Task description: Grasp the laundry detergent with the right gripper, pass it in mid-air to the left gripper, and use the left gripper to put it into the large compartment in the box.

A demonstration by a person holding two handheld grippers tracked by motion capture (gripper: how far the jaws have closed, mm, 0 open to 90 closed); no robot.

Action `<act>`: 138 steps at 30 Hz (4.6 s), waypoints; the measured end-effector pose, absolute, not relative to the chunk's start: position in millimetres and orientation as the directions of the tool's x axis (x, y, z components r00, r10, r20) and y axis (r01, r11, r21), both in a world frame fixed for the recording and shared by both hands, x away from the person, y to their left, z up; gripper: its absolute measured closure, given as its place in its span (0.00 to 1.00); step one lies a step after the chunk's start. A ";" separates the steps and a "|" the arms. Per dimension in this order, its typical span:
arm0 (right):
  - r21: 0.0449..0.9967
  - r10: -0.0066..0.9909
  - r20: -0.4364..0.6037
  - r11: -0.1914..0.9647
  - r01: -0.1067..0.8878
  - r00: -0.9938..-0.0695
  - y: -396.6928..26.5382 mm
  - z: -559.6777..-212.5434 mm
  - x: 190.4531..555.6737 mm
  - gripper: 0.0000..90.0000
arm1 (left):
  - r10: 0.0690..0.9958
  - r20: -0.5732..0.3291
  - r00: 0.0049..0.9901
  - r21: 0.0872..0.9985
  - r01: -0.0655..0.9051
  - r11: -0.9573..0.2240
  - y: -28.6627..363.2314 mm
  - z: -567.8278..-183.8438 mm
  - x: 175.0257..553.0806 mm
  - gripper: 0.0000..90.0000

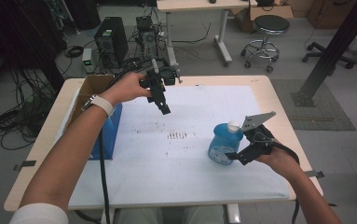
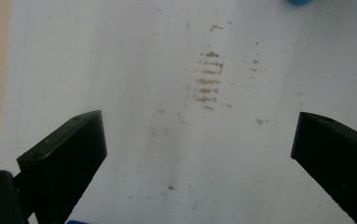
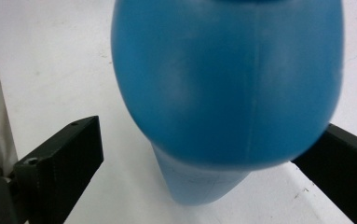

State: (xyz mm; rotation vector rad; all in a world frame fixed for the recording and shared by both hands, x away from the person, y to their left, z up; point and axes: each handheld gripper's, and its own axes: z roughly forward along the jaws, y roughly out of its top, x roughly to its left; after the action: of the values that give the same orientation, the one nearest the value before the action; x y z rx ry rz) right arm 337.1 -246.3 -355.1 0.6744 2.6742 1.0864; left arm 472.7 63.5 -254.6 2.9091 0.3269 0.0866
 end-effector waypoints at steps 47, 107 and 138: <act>0.802 0.498 -0.003 0.519 0.295 -0.867 -247.5 -376.9 335.1 0.28 | 0.237 0.028 0.971 0.216 0.226 -0.950 65.6 -257.1 475.8 0.05; 0.837 0.365 0.002 0.509 0.201 -0.931 -235.8 -289.4 320.9 0.51 | 0.177 0.036 0.984 0.276 0.161 -0.948 61.8 -186.0 395.4 0.05; 0.842 0.112 -0.036 0.539 0.030 -0.993 -150.9 -262.9 322.8 0.51 | 0.110 0.025 0.994 0.268 0.100 -0.958 67.1 -140.2 317.9 0.04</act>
State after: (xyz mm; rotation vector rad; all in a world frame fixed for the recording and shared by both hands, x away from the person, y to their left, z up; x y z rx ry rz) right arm 322.8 -150.9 -262.9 0.1244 2.6804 1.4630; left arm 317.9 67.1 -140.2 2.8678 0.1540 0.0568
